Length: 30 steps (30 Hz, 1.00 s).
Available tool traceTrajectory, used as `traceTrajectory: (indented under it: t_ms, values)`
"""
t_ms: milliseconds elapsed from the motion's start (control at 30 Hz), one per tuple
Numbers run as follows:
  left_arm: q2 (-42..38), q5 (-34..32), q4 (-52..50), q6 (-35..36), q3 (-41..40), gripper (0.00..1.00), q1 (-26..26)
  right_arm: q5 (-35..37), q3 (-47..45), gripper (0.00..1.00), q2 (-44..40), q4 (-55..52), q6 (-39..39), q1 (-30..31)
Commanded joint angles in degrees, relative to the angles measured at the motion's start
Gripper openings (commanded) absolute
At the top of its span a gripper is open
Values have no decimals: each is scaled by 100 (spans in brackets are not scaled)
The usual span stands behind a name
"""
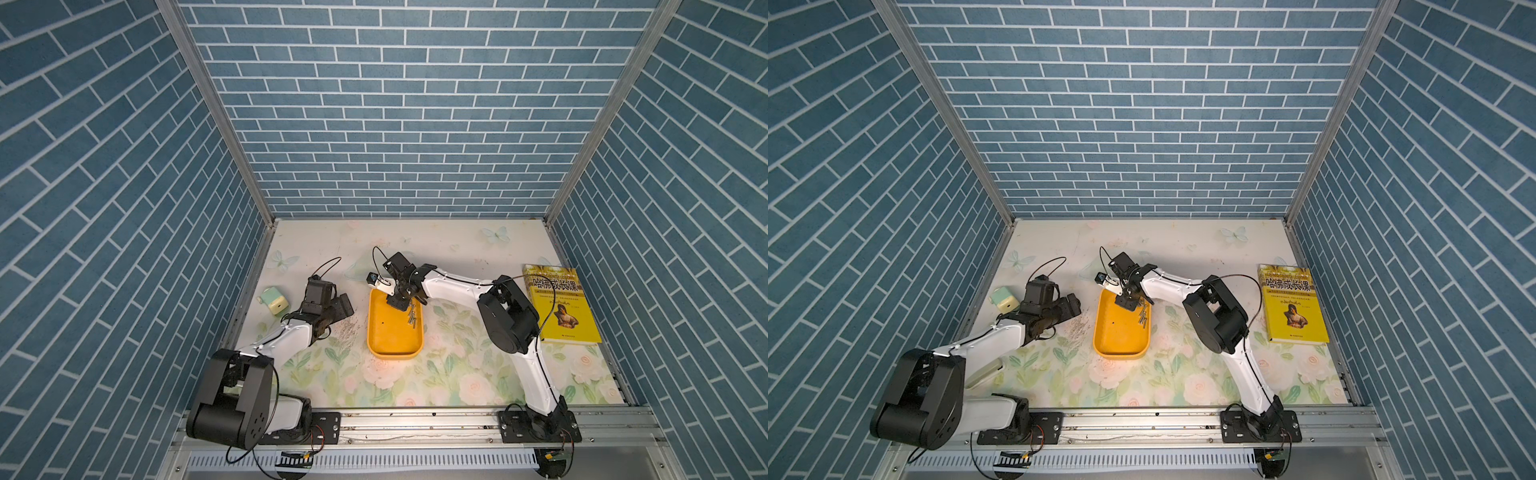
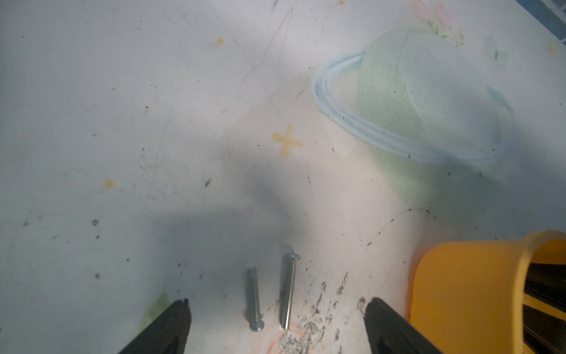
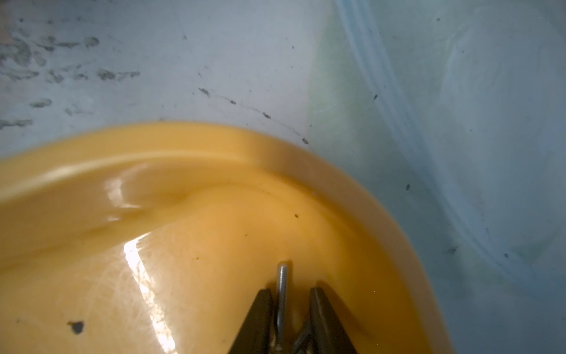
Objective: Take out the screws from the storage box
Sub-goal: Pick up the screw from the storage box.
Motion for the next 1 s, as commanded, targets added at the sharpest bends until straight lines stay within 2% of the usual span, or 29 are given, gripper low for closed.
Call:
traceTrajectory:
  t_ms: [0, 233, 433, 567, 667, 833, 967]
  values:
    - [-45, -33, -103, 29, -57, 94, 35, 26, -43, 26, 271, -940, 378, -5]
    - [-54, -7, -112, 31, -57, 94, 37, -142, 200, 24, 651, -1271, 433, -10]
    - [-74, -16, -109, 42, -57, 94, 35, -267, 347, 2, 815, -1395, 407, -10]
    - [-112, -16, -113, 42, -65, 94, 35, -538, 337, 0, 727, -1312, 378, -10]
    - [-167, -17, -122, 45, -66, 94, 35, -604, 292, 0, 540, -1089, 342, -5]
    - [-353, -50, -173, 123, -88, 94, 34, -459, -306, 0, -466, 169, 384, -5]
    - [-575, -68, -138, 166, -130, 94, 34, -910, -828, 0, -1112, 1095, 431, -10]
